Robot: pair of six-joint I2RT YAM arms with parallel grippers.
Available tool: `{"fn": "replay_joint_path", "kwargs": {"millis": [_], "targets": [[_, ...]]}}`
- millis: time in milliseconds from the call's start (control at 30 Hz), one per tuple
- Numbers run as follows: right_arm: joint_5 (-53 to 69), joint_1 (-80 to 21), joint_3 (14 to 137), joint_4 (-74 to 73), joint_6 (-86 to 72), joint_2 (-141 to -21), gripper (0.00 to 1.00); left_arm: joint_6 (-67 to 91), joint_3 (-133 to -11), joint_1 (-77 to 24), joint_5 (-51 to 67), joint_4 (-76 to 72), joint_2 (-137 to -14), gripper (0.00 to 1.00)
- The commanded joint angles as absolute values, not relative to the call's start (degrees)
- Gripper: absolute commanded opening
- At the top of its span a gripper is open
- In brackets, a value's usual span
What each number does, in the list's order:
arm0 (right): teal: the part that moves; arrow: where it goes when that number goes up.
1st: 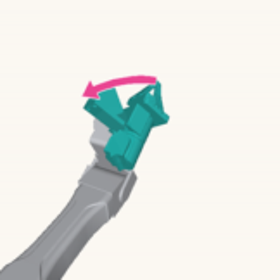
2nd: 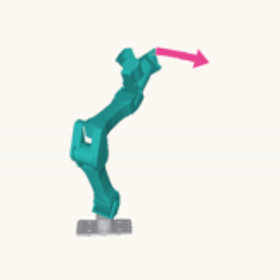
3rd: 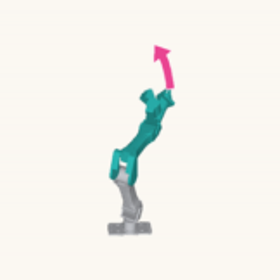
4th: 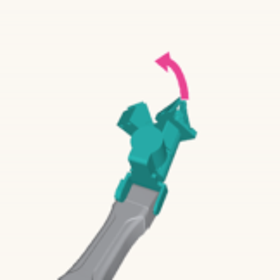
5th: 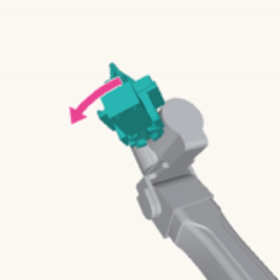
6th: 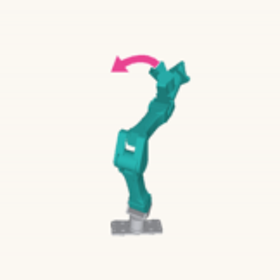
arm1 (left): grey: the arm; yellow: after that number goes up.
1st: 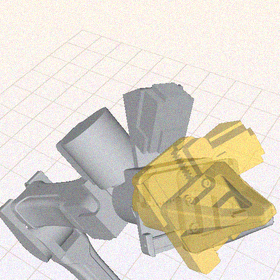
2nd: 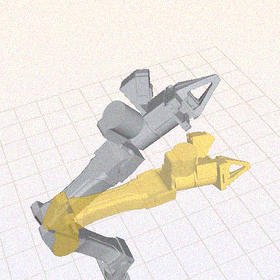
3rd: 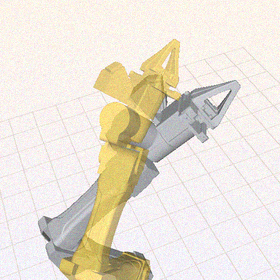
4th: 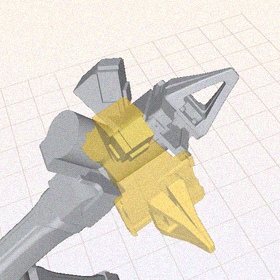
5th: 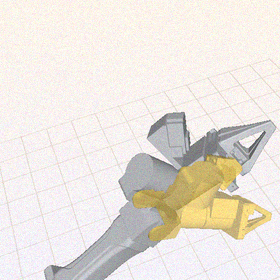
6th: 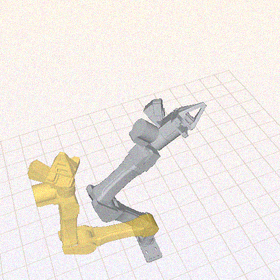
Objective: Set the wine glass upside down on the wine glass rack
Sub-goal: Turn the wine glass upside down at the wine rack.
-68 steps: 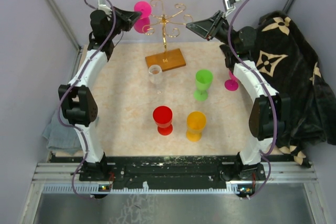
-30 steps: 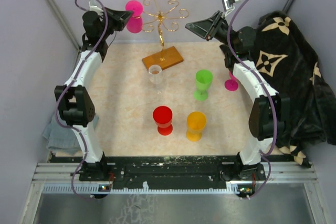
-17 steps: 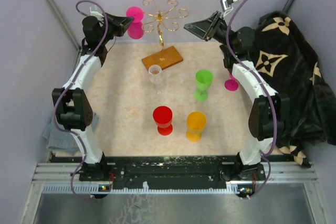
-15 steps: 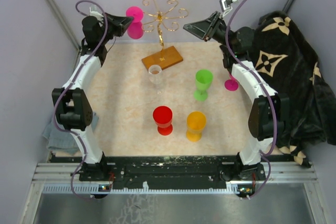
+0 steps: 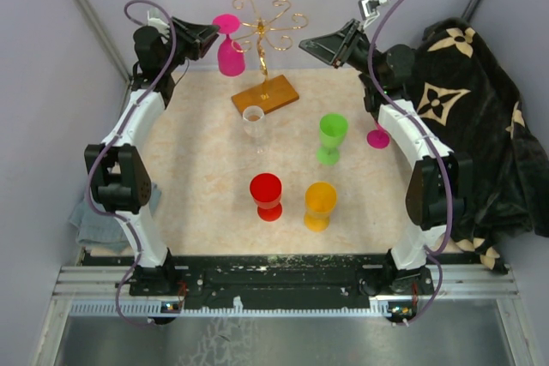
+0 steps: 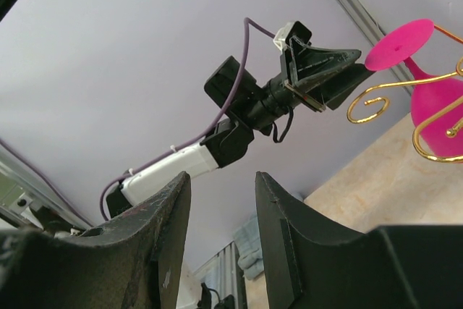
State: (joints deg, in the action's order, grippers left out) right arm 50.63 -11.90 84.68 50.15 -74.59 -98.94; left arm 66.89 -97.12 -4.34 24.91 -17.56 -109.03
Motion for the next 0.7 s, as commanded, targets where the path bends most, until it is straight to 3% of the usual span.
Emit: {"fn": "replay_joint_path", "kwargs": {"millis": [0, 300, 567, 667], "targets": [[49.81, -12.28, 84.02, 53.07, -73.89, -96.33, 0.41, 64.75, -97.16, -4.12, 25.56, -17.37, -105.75, 0.41], [48.58, -12.3, 87.29, 38.14, -64.16, -95.79, 0.41, 59.45, -97.12, -3.83, 24.79, -11.54, -101.73, 0.44], [45.2, -12.37, 94.5, 11.89, -49.83, -95.69, 0.41, 49.92, -96.24, -3.82, 26.39, -1.87, -97.3, 0.45], [44.74, -12.35, 95.04, 8.25, -47.35, -95.12, 0.41, 45.2, -94.76, -4.08, 27.66, 2.75, -95.31, 0.44]]}}
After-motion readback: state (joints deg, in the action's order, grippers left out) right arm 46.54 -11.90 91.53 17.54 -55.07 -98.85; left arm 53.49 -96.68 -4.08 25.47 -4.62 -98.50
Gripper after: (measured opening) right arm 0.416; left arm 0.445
